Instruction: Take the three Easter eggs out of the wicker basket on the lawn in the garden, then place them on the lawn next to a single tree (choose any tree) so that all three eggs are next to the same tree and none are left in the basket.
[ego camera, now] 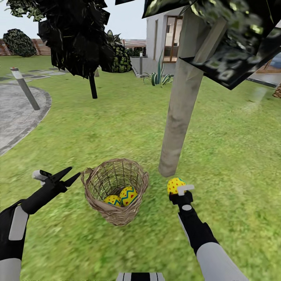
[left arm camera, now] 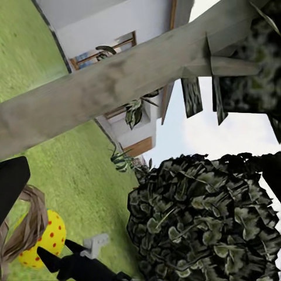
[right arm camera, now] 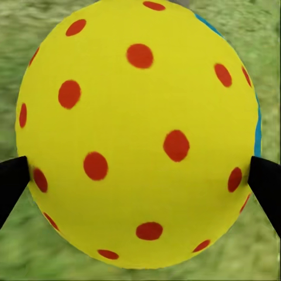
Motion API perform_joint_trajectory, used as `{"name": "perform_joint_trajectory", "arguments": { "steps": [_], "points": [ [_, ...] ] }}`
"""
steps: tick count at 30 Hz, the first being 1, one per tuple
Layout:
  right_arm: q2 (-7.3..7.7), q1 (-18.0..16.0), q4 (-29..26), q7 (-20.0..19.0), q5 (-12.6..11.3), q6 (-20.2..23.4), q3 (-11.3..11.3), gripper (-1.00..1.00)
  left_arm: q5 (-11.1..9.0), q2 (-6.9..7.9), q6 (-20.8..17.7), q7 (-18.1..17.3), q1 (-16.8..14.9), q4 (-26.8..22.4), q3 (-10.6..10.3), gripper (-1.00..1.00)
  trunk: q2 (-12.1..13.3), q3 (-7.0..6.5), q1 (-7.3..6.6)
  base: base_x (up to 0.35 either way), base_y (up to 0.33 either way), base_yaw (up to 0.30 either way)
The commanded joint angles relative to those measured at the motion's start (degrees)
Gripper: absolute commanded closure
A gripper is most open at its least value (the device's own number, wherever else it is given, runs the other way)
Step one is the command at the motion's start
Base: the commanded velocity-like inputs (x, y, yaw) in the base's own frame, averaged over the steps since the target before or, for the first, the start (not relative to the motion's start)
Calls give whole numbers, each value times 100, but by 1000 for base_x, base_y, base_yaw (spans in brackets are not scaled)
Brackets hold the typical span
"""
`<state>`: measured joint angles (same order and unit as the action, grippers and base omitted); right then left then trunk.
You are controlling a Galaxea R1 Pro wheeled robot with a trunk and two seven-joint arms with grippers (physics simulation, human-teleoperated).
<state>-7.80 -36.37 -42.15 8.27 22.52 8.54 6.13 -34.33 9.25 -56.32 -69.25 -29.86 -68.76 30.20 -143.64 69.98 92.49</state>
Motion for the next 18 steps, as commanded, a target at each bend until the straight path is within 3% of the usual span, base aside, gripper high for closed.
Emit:
{"name": "perform_joint_trajectory", "arguments": {
  "steps": [1, 7, 9, 12, 15, 18],
  "points": [
    [-4, -2, 10, 20, 62, -8, -1, 100, -12, 1, -37, -9, -3, -2, 3, -100, -2, 4, -1, 0, -1, 11],
    [10, -2, 58, 70, 58, -35, -16, 100, -18, 34, -54, -36, -3, -74, 15, -100, -7, 93, 9, 0, 0, 1],
    [12, -5, 125, 77, 59, -22, -16, 100, -5, 139, -68, -141, 15, -86, 156, -100, -10, 137, 14, 0, 0, 0],
    [23, -55, 266, 79, 34, -19, -8, 100, 35, 339, -72, -223, 212, -78, 961, -100, -14, 204, 22, 0, 0, 0],
    [23, -71, 308, 78, 39, -11, -7, 100, 40, 525, -72, -229, 395, -59, 1642, -100, -18, 270, 30, 0, 0, 0],
    [11, -94, 386, 86, 40, 21, -7, 100, 41, 566, -67, -229, 442, -30, 1810, -100, -22, 337, 38, 0, 0, 0]
  ]
}}
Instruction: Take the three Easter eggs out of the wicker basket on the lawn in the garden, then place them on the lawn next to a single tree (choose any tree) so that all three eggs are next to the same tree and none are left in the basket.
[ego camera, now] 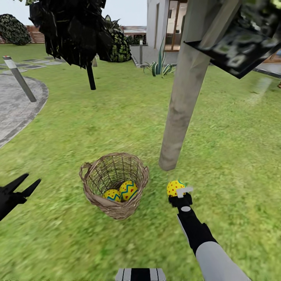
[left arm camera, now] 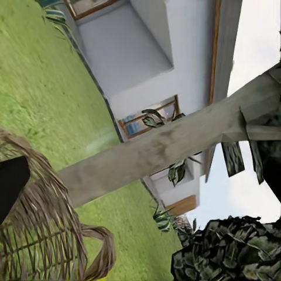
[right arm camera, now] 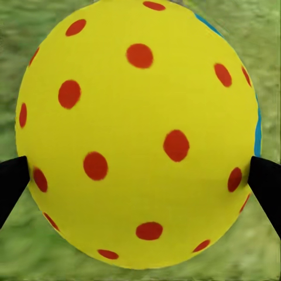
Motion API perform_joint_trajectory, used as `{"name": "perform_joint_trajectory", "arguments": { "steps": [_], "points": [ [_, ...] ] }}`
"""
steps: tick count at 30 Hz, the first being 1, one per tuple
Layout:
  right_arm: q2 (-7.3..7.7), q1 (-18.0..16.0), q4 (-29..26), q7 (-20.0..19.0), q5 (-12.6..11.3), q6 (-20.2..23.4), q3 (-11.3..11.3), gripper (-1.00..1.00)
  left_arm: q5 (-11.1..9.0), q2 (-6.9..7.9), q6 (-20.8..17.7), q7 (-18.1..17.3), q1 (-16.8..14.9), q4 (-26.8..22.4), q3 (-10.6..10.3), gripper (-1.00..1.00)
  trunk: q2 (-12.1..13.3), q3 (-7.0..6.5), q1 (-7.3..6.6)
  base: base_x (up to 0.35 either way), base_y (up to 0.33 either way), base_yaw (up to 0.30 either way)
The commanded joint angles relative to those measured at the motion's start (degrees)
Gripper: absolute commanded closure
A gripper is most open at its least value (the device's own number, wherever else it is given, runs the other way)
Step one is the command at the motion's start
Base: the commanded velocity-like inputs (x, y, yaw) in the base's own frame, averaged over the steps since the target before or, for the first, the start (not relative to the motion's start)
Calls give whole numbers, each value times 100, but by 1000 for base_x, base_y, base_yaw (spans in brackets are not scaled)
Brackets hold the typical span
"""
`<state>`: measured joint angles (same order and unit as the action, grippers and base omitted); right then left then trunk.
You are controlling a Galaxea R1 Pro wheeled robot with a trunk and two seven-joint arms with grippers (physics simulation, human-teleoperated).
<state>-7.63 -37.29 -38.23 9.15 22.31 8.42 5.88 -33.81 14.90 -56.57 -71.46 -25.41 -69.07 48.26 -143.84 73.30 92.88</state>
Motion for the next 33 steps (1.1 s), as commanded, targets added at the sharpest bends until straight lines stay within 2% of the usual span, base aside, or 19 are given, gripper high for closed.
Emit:
{"name": "perform_joint_trajectory", "arguments": {
  "steps": [1, 5, 10, 13, 19, 23, 33],
  "points": [
    [-4, -72, 120, 0, 56, 39, 18, 100, -12, 2, -40, -9, -1, 8, 10, -100, -3, 27, 1, 0, 0, 0],
    [6, -749, 1378, 8, 38, -16, 35, 100, -12, 4, -44, -9, 0, 15, 16, -100, -9, 116, 11, 0, 0, 0],
    [7, -1214, 2042, 8, 37, -39, 45, 100, -20, 4, -47, -9, 0, 8, 16, -100, -15, 226, 24, 0, 0, 0],
    [-23, -1261, 2079, 8, 59, -280, 45, 100, -21, 8, -47, -9, 0, 16, 16, -100, -19, 293, 32, 0, 0, 0],
    [-15, -1268, 2000, 53, 64, -404, 45, 100, -36, 12, -47, -17, 0, 17, 16, -100, -27, 426, 48, 0, 0, 0],
    [-3, -1272, 2001, 574, 70, -729, 45, 100, -47, 12, -47, -17, 0, 17, 16, -100, -33, 514, 58, 0, 0, 0],
    [-28, -1272, 2015, 647, 107, -690, 20, 100, -56, 13, -47, -18, 0, 25, 21, -100, -46, 736, 84, 0, 0, 0]
  ]
}}
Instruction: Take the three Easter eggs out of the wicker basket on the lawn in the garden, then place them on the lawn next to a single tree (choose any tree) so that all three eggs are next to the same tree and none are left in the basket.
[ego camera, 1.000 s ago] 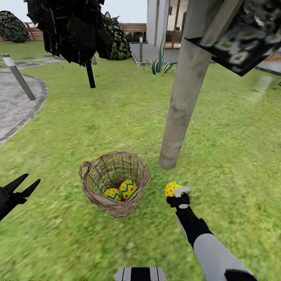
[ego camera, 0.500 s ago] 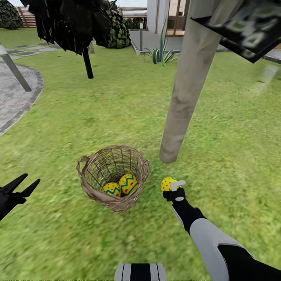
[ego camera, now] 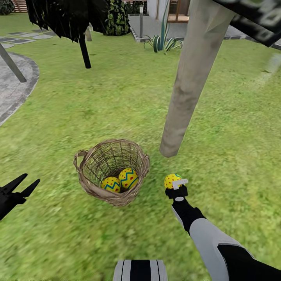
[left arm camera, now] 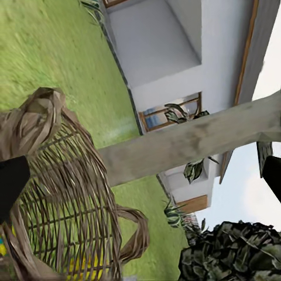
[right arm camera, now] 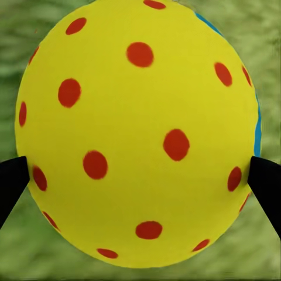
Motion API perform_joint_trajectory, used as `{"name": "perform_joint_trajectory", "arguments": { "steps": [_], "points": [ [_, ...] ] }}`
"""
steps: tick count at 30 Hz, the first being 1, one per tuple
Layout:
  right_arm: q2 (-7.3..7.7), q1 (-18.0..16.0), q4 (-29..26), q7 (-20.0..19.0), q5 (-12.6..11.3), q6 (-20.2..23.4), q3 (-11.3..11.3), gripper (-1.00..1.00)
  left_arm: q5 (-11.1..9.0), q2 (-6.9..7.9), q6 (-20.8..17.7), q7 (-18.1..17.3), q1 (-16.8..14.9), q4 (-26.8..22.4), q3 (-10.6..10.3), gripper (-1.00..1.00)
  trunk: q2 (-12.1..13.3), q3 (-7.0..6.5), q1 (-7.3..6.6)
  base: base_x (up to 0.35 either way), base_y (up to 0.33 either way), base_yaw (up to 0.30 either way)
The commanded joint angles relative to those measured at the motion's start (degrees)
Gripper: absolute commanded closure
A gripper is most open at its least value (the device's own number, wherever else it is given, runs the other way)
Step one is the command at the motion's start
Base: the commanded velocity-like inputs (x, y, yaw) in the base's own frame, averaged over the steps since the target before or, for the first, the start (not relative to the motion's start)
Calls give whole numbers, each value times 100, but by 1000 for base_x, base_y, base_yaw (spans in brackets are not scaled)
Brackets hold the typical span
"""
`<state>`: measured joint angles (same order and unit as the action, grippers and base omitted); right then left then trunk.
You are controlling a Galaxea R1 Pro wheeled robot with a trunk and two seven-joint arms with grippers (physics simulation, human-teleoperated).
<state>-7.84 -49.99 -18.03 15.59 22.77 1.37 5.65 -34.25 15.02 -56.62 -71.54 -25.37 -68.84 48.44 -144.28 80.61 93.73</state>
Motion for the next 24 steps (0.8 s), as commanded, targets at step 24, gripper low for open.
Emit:
{"name": "perform_joint_trajectory", "arguments": {
  "steps": [24],
  "points": [
    [-6, -73, -8, -2, 33, 48, 51, 100, -8, 1, -42, -9, -3, 11, 3, -100, -31, 492, 55, 0, 0, 0]
  ]
}}
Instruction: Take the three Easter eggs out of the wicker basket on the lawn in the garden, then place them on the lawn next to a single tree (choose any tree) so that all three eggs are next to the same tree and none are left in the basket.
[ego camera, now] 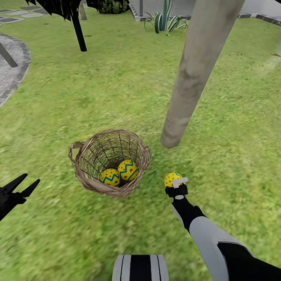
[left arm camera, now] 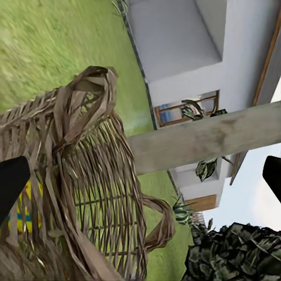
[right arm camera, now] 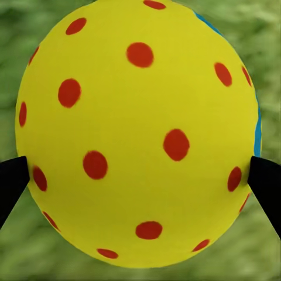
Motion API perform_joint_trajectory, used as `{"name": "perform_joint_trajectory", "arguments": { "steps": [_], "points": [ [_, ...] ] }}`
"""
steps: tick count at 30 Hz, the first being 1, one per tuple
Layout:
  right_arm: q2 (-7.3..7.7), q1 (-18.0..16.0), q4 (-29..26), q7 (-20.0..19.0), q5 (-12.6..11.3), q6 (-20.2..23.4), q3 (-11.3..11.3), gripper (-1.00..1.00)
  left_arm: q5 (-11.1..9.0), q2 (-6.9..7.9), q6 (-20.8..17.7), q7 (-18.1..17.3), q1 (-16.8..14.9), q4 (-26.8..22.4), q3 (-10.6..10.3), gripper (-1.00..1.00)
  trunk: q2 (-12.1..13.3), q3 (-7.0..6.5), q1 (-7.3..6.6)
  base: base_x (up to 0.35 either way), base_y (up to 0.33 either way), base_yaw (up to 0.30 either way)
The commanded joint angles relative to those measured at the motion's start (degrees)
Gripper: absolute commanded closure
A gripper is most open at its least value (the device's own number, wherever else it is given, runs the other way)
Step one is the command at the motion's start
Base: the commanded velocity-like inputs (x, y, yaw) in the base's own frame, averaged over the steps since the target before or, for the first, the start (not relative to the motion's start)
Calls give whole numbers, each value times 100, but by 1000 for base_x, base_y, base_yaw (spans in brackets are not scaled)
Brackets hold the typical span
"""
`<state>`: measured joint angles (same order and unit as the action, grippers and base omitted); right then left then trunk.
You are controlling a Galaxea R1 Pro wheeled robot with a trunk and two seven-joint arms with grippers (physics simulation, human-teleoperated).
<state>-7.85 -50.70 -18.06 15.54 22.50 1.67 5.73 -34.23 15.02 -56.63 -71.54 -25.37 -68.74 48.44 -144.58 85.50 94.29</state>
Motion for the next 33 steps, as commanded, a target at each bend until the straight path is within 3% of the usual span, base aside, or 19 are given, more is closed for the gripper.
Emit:
{"name": "perform_joint_trajectory", "arguments": {
  "steps": [1, 7, 24, 25, 33],
  "points": [
    [-6, -1, -5, 2, 61, 18, 42, 100, -12, 1, -41, -9, -3, 1, 3, -100, -1, 3, -1, 0, 0, 0],
    [-6, -1, -5, 2, 61, 18, 42, 100, -5, -1, -41, -9, -3, 1, 5, -100, -1, 3, -1, 0, 0, 0],
    [-15, -1, -10, -42, 96, -16, 33, 100, -7, 1, -41, -9, -3, 1, 8, -100, -24, 380, 43, 0, 0, 0],
    [-17, -1, -7, -42, 96, -17, 32, -100, -8, 1, -41, -9, -3, 1, 8, -100, -24, 380, 43, 0, 0, 0],
    [-7, -1, -13, -51, 96, -18, 25, -100, -14, -8, -41, -9, -3, -7, 3, -100, -24, 380, 43, 0, 0, 0]
  ]
}}
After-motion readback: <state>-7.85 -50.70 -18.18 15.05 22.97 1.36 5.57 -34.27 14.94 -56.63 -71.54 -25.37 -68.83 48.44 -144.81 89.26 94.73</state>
